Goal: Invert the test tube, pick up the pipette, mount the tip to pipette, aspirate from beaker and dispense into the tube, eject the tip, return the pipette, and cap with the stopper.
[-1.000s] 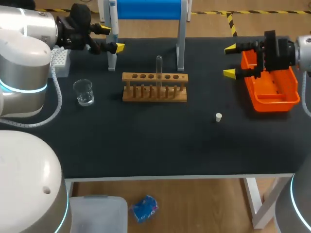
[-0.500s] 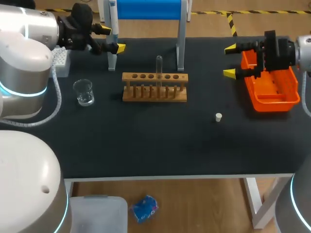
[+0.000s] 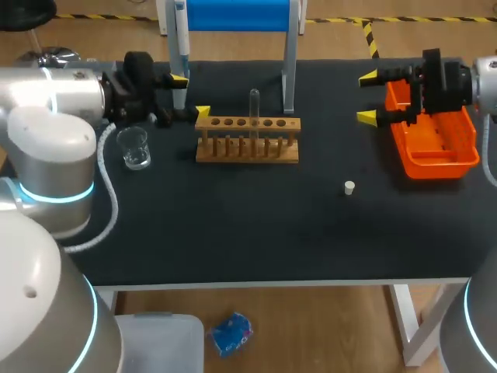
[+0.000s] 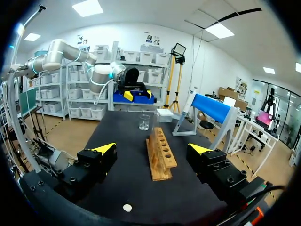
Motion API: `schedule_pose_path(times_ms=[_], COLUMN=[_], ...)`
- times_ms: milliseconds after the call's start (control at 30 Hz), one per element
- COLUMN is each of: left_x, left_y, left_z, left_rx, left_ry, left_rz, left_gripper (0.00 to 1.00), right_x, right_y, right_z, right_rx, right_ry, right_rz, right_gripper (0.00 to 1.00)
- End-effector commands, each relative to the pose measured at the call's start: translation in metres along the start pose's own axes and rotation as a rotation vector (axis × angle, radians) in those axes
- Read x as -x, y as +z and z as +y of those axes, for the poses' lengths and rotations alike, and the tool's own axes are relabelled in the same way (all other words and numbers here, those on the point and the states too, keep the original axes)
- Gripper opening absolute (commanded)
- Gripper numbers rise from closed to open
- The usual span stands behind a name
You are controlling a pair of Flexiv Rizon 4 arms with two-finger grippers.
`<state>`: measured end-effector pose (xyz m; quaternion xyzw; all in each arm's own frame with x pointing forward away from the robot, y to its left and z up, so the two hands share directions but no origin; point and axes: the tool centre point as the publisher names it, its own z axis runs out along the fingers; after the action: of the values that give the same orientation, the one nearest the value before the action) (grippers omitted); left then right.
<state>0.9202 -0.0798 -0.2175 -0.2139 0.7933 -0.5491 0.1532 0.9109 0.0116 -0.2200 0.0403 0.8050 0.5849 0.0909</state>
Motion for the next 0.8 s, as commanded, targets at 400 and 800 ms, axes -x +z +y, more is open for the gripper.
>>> schedule_pose_path(times_ms=[400, 800], left_x=[-0.015, -0.015], left_y=[-0.002, -0.002], left_z=[0.013, 0.013], left_rx=[-0.031, -0.031], left_ry=[0.003, 0.003], left_rz=[0.005, 0.005], left_gripper=[1.00, 1.00], right_x=[0.000, 0.003], right_y=[-0.001, 0.024], right_z=[0.000, 0.007], right_rx=[-0.003, -0.016], right_ry=[0.000, -0.040], right_rz=[0.002, 0.080], right_gripper=[1.00, 1.00])
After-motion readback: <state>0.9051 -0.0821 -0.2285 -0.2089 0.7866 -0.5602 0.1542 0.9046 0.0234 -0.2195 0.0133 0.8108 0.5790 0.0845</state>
